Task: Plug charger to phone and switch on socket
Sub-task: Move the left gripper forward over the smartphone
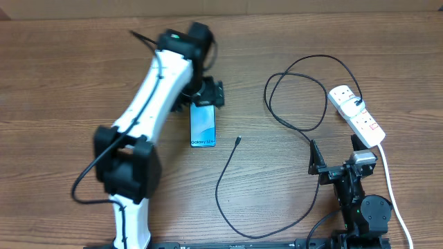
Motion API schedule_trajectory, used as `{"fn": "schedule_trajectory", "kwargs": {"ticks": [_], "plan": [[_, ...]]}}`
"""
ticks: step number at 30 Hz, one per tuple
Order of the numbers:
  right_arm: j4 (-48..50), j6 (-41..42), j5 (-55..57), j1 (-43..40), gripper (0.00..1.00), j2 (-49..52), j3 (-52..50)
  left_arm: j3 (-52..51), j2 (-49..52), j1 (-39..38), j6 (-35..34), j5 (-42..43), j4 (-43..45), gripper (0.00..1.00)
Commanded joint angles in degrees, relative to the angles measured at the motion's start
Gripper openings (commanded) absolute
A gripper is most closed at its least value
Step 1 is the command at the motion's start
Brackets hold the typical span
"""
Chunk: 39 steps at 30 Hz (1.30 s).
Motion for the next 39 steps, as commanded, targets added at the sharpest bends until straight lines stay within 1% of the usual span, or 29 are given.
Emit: {"fn": "schedule_trajectory", "kwargs": {"ticks": [1, 4, 13, 18, 23, 29, 39], "plan": [[0.24, -0.09, 0.39, 0.26, 1.0, -0.39, -0.57, 1.05, 1.95, -3.3, -2.45, -6.82, -0.07, 1.0], [0.24, -0.09, 0.37, 0.26, 1.0, -0.39, -0.55, 1.05, 2.75, -3.76, -2.01, -7.15, 0.92, 1.0], [0.24, -0.07, 0.37, 0.26, 1.0, -0.39, -0.55, -0.26, 2.86, -0.26, -1.6, -6.71, 4.66, 0.99], [0.24, -0.07, 0.37, 0.26, 1.0, -0.39, -0.55, -4.83, 2.91, 0.09, -0.98, -3.41, 9.6, 1.0], [0.24, -0.09, 0.39, 0.26, 1.0, -0.39, -0.55, -9.97, 3.02, 0.11, -0.96, -3.15, 13.46, 1.0], [0.24, -0.09, 0.37, 0.26, 1.0, -0.39, -0.57, -13.35, 3.15, 0.0, -0.79, -1.75, 18.82, 1.0], [0.24, -0.09, 0.37, 0.26, 1.0, -0.39, -0.55, -13.42, 4.33, -0.04, -1.7, -5.75, 18.95, 1.0]]}}
